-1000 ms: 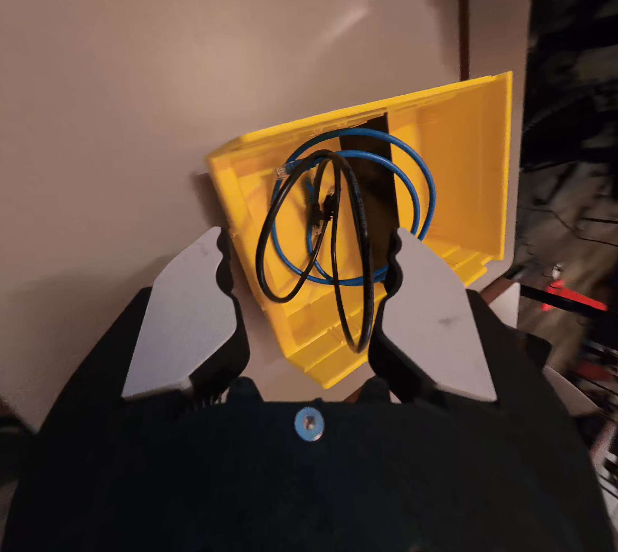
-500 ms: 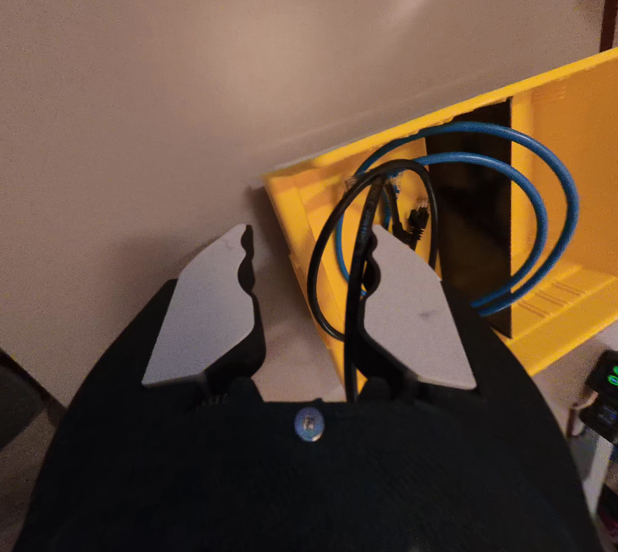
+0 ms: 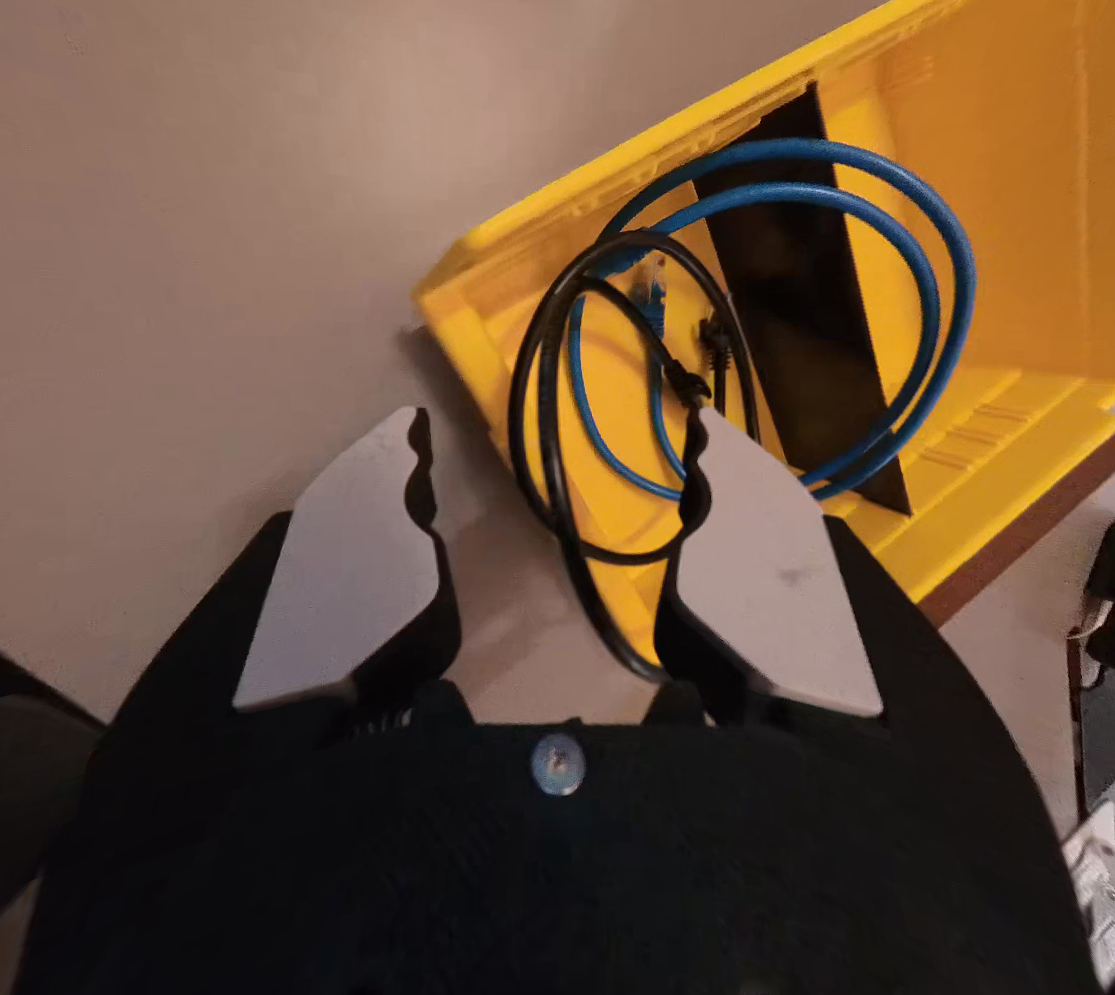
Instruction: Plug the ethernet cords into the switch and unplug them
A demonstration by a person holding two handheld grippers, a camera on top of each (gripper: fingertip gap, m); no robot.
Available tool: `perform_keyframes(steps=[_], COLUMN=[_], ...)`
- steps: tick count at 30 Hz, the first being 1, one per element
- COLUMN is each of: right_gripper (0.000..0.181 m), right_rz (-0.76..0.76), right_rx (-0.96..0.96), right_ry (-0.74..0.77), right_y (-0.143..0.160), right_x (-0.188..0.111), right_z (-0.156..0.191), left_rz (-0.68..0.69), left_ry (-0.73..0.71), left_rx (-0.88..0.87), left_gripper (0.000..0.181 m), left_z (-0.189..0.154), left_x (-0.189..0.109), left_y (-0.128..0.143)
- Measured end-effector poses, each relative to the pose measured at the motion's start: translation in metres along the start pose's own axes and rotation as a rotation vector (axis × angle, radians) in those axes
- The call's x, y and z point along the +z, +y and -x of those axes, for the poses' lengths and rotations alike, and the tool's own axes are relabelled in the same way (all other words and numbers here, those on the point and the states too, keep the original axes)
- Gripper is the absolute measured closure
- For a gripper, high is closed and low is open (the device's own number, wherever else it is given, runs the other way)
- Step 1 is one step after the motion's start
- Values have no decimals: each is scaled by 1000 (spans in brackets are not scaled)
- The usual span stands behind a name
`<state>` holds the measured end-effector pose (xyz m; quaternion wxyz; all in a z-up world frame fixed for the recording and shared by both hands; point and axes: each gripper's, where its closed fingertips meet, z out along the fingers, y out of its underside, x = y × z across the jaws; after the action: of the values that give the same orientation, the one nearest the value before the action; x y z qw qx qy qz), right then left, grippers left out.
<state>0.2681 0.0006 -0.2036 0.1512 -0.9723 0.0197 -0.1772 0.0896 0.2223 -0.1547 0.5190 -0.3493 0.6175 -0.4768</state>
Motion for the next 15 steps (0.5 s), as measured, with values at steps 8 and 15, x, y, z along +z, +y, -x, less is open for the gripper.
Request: perform_keyframes(steps=[8, 15], right_gripper=[99, 91], right_rz=[-907, -1086], right_rx=[308, 663], right_ry=[-160, -762], right_y=[-150, -216], right_x=[-100, -59], right_z=[86, 159], left_rz=[12, -43], left_ry=[13, 25], left_rx=[-26, 46], left_gripper=[120, 120], left_z=[-8, -17], left_x=[5, 2], left_y=[-4, -24])
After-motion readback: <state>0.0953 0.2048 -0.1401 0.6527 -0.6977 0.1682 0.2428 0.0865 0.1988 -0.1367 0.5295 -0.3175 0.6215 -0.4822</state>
